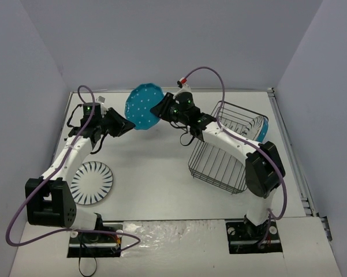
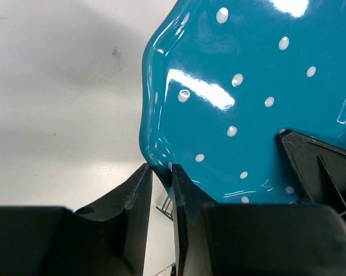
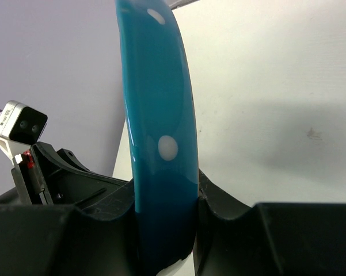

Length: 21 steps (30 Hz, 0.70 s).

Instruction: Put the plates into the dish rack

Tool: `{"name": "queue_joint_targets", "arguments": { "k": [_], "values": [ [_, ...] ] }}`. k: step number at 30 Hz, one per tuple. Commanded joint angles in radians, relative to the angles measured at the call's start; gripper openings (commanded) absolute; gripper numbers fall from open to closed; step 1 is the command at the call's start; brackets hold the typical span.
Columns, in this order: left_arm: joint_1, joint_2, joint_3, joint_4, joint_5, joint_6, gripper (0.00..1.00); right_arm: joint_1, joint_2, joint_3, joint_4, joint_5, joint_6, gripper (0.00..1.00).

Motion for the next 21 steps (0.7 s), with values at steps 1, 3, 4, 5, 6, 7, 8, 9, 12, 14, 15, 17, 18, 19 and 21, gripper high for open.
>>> {"name": "queue_joint_targets", "arguments": {
  "k": [1,3,4,5,6,7,8,9,12,14,15,17,18,19,21],
  "values": [
    [-0.011,-0.037,0.099,0.071,-0.056,0.024,0.15,-0.017,-0.167,0.031,0.043,0.060,-0.076,0.00],
    [-0.024,-0.029,0.108,0.083,-0.052,0.019,0.15,-0.018,-0.194,0.034,0.016,0.072,-0.087,0.00],
    [-0.032,-0.024,0.113,0.085,-0.053,0.019,0.15,-0.018,-0.208,0.032,0.010,0.081,-0.088,0.00],
    [-0.040,-0.019,0.118,0.087,-0.053,0.019,0.15,-0.018,-0.222,0.030,0.004,0.089,-0.090,0.00],
    [-0.046,-0.014,0.123,0.091,-0.052,0.019,0.15,-0.018,-0.232,0.025,-0.003,0.097,-0.094,0.00],
    [-0.051,-0.010,0.127,0.095,-0.052,0.019,0.15,-0.018,-0.242,0.021,-0.010,0.105,-0.097,0.00],
    [-0.055,-0.006,0.131,0.098,-0.052,0.019,0.15,-0.018,-0.252,0.017,-0.015,0.113,-0.100,0.00],
    [-0.059,-0.003,0.133,0.100,-0.052,0.020,0.15,-0.019,-0.259,0.014,-0.021,0.119,-0.102,0.00],
    [-0.070,0.010,0.139,0.106,-0.051,0.023,0.15,-0.022,-0.275,0.003,-0.037,0.130,-0.107,0.00],
    [-0.074,0.021,0.141,0.110,-0.046,0.022,0.15,-0.024,-0.285,-0.010,-0.041,0.135,-0.108,0.00],
    [-0.076,0.025,0.141,0.114,-0.044,0.021,0.15,-0.024,-0.291,-0.016,-0.042,0.137,-0.108,0.00],
    [-0.082,0.029,0.141,0.121,-0.048,0.020,0.15,-0.025,-0.305,-0.027,-0.042,0.142,-0.111,0.00],
    [-0.085,0.031,0.141,0.123,-0.051,0.020,0.15,-0.027,-0.312,-0.033,-0.042,0.146,-0.113,0.00],
    [-0.090,0.036,0.143,0.127,-0.052,0.020,0.15,-0.030,-0.318,-0.039,-0.042,0.147,-0.113,0.00],
    [-0.101,0.048,0.149,0.130,-0.053,0.019,0.15,-0.036,-0.334,-0.057,-0.042,0.176,-0.115,0.00]
  ]
}}
